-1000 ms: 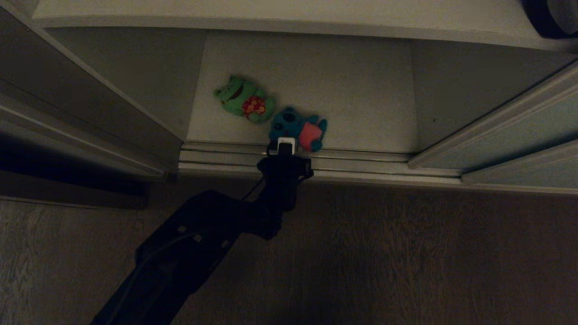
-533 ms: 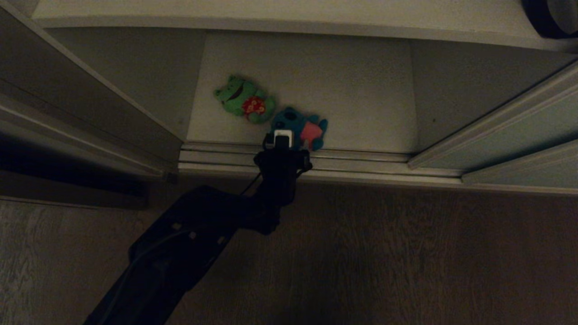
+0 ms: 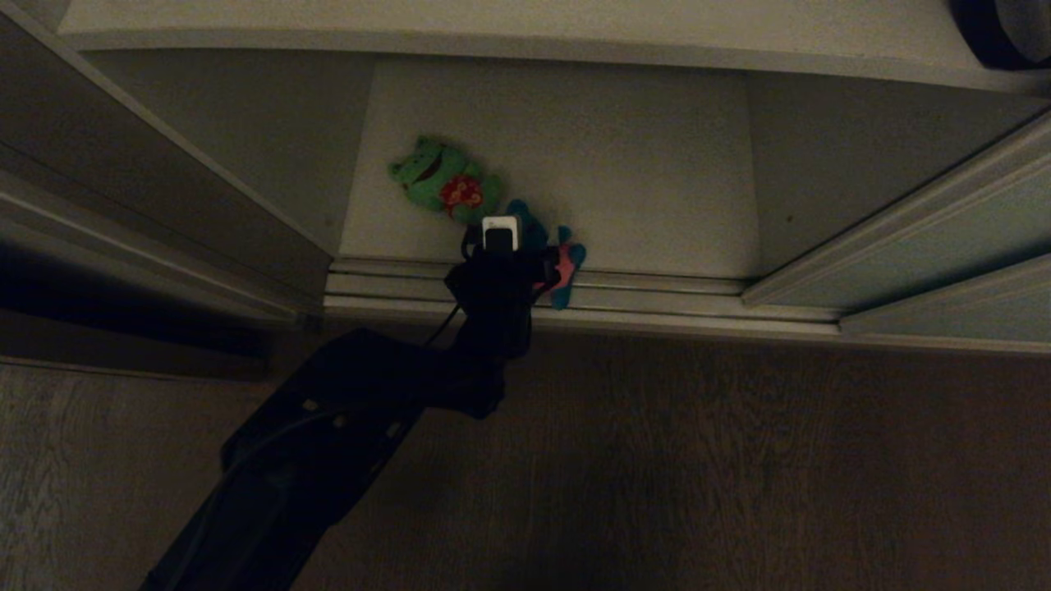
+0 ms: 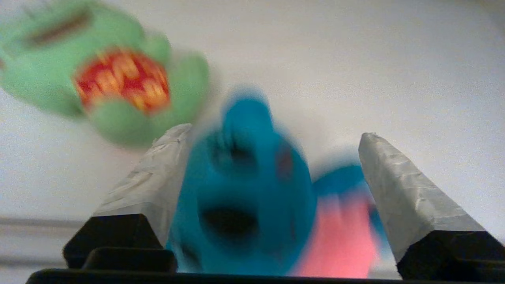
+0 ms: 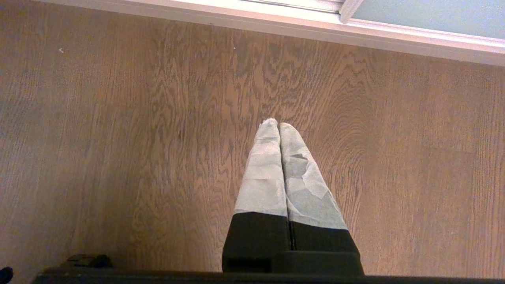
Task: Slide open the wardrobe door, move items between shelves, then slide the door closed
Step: Place the blue doll on the lower shelf
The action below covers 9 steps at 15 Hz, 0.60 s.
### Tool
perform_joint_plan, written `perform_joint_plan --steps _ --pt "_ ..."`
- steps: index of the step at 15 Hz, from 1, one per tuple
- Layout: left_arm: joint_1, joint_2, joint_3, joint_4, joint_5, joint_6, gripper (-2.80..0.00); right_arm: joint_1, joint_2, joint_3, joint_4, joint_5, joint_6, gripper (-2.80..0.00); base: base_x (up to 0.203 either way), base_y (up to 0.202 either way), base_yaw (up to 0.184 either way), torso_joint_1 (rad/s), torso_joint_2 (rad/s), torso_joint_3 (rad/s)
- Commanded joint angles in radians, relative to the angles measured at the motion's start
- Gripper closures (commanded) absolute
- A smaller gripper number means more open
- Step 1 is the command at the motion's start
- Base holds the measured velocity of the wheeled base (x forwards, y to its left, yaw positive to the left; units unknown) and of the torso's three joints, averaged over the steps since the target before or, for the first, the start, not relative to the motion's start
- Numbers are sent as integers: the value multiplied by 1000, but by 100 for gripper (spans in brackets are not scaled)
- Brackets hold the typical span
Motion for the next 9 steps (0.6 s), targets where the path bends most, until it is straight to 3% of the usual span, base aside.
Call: perform_joint_plan --steps 1,6,9 --pt "-1 -64 56 -4 7 1 -280 0 0 0 0 0 0 0 0 0 0 0 0 0" --pt "-13 -116 261 -10 0 -2 -280 0 0 0 0 0 0 0 0 0 0 0 0 0" --pt "-16 -186 286 -2 -1 -14 -280 0 0 -1 0 0 0 0 0 0 0 0 0 0"
